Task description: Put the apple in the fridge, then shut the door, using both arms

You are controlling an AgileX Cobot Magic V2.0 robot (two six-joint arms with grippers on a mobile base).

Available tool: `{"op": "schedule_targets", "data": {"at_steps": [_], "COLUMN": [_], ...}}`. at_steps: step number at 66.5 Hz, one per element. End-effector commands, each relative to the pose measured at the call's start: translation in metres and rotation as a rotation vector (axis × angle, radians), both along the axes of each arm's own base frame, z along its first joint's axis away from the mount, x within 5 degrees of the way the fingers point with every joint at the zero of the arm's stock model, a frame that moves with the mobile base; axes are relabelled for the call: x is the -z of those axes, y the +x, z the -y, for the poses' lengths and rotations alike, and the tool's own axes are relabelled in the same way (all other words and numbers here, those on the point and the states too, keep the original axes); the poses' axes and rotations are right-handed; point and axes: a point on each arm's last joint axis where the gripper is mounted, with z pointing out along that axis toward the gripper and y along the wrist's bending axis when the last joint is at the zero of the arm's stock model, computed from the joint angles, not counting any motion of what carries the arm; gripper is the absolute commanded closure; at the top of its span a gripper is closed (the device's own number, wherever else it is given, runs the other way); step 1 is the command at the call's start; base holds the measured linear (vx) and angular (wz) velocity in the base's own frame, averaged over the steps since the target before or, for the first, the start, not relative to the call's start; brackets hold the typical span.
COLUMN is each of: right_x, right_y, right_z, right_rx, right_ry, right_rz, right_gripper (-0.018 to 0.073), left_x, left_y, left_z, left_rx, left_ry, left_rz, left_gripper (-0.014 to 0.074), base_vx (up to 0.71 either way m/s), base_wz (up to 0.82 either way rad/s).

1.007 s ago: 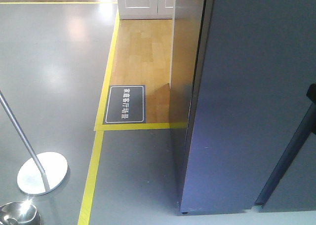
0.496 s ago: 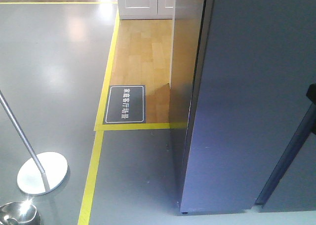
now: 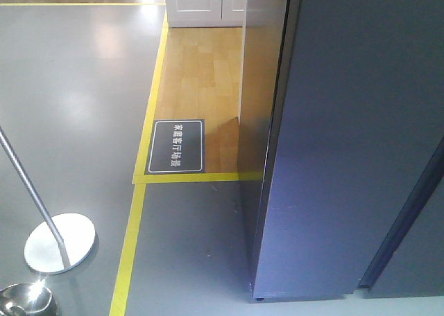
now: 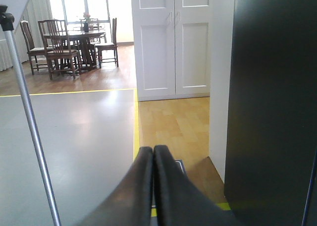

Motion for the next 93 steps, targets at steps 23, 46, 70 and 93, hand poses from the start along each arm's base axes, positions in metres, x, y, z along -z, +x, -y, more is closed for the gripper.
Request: {"op": "schedule_targets", "data": {"at_steps": [23,46,70,93], "right_x": [0.069,0.073,0.112,0.143], "right_y": [-0.075,-0.094,-0.090,-0.084], "right_z": [0.001,-0.002,0.012,0.008], "right_rx": [0.183,0.154,0.309,0.221], "right_ry": [0.010,0.032,0.020,-0.139], "right_rz": [0.194,0.338,0.328,0.160], "right_gripper": [0.0563,0.0563,0.0562,0.0562], "left_x": [0.002,0.002,0.002,0.002], "left_y": [0.000,0.000,0.000,0.000], "left_z": [0.001,0.001,0.001,0.001], "left_rx": [0.009,0.009,0.009,0.009], "left_ry": [-0.008,-0.008,-0.008,-0.008], "left_rz": [0.049,0.049,0.048,0.048], "left_gripper": [0.0603,0.0603,0.0603,0.0603], "base_vx": [0.00,0.00,0.00,0.00], "base_wz": [0.00,0.00,0.00,0.00]}}
